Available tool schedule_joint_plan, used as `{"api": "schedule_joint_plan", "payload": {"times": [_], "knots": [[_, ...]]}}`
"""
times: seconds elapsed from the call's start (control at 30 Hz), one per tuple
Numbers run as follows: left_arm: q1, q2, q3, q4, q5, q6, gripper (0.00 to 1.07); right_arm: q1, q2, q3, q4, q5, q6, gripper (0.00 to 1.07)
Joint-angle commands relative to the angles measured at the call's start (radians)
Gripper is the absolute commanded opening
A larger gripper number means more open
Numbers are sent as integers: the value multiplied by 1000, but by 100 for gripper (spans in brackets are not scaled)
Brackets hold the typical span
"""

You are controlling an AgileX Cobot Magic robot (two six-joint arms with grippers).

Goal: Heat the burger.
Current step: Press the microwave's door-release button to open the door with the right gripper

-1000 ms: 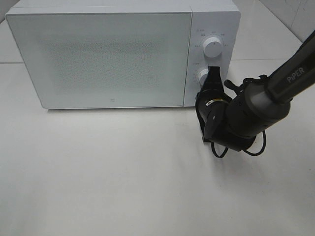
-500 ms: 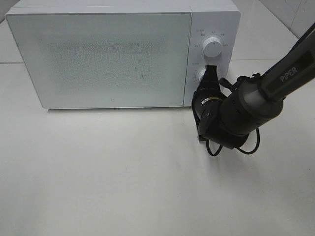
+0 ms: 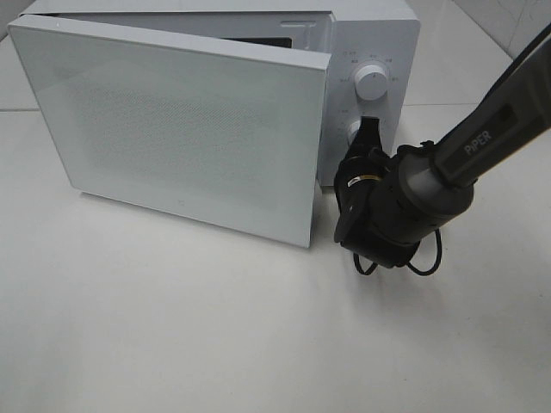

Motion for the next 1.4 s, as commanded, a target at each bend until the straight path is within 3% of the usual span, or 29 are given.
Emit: {"api": "schedule_joint_plan", "payload": {"times": [0.03,1.0,1.4], "knots": [[4,-17,3,-8,-9,-3,100,-42,-10,-86,-139,-228,-2,0],[4,-17,3,-8,-9,-3,100,-39,-27,-78,-131,-117,2,0],[4,-17,3,-8,-9,-3,100,-15,-110,43,-136,1,-10,0]]}}
